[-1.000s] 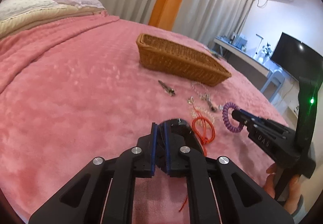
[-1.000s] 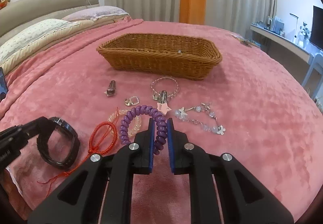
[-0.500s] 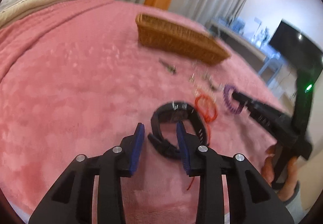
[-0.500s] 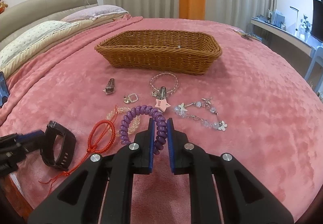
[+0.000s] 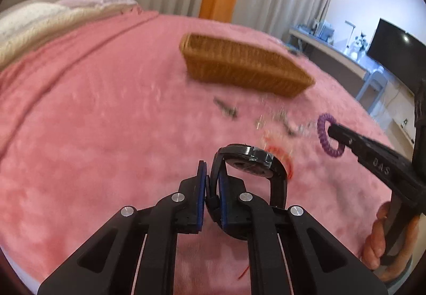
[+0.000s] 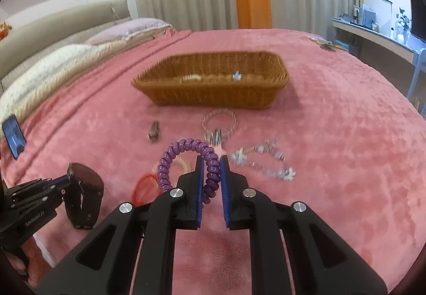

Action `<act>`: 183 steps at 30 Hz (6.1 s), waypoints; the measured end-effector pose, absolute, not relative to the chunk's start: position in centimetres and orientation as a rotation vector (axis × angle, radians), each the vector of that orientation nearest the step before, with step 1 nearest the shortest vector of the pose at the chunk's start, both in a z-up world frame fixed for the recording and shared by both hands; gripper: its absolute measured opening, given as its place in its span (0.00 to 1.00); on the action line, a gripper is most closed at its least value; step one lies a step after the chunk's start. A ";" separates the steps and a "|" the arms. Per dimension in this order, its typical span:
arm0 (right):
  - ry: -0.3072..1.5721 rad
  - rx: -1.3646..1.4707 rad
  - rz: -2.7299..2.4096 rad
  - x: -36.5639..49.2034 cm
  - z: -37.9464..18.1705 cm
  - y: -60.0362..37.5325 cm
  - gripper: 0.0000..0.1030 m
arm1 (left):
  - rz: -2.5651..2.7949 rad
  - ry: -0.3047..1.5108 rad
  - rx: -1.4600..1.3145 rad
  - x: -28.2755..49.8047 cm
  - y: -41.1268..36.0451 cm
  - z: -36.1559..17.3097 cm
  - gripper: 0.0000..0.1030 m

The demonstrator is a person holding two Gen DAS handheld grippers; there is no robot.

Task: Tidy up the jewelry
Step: 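Lift and carry the watch and purple coil over the wicker basket with both tools, then open both tools to drop the watch and purple coil into the basket, then move the left tool to the red cord bracelet while the right tool approaches the pink star keychain, then close the left tool on the red cord bracelet while the right tool closes on the star keychain, then carry both items over the wicker basket and open both tools to drop them, then move the left tool to the clear bead bracelet while the right tool approaches the butterfly bead chain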

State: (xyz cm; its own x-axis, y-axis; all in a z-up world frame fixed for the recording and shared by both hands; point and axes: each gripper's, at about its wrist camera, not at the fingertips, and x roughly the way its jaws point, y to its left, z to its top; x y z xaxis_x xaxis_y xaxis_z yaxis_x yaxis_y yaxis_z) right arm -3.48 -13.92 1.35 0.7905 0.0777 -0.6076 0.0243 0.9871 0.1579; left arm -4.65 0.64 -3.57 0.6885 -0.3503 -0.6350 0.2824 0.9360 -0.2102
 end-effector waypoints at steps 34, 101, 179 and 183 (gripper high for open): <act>0.755 0.255 -0.015 18.6 0.8 -19.4 0.59 | -0.453 0.627 -0.111 17.1 -5.9 -0.2 0.50; 0.890 0.086 0.056 6.4 -3.8 -13.3 0.37 | -0.423 0.733 -0.106 0.7 -2.1 -5.2 0.02; 0.656 0.166 0.019 1.5 4.3 -21.6 0.41 | -0.643 0.573 -0.098 1.4 -3.9 2.0 0.53; 0.717 0.157 0.015 1.3 1.1 -21.0 0.40 | -0.644 0.638 -0.107 1.2 -4.5 -1.5 0.52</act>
